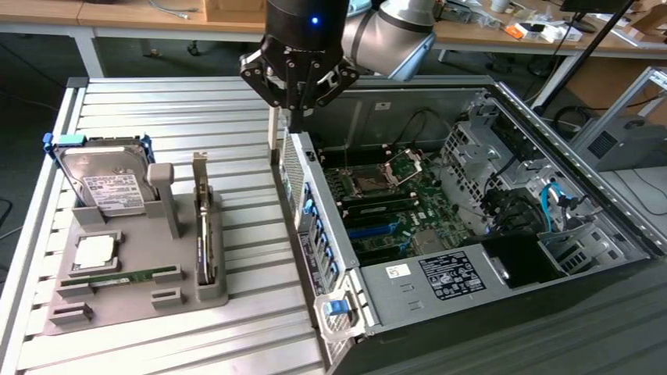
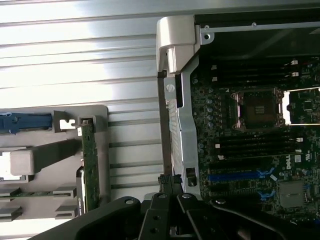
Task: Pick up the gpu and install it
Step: 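Reach for the gpu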
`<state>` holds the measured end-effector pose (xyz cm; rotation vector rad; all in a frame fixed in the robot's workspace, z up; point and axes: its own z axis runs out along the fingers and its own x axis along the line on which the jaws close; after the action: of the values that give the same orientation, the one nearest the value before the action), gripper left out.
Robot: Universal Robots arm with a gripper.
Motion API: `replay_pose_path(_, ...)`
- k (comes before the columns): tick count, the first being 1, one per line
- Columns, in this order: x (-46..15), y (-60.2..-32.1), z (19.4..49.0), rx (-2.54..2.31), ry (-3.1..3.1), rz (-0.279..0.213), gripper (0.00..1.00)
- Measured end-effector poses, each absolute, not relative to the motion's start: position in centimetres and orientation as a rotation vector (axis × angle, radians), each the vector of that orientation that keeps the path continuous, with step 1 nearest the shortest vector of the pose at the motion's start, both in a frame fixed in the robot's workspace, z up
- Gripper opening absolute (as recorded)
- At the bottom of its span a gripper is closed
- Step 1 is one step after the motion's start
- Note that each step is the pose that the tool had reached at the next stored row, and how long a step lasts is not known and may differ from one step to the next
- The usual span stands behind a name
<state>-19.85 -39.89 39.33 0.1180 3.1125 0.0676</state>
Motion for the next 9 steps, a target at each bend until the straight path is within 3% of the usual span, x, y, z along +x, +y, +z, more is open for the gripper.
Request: replay_pose_path(9,-20.10,-39.89,39.33,0.118,3.112,0.068,0.11)
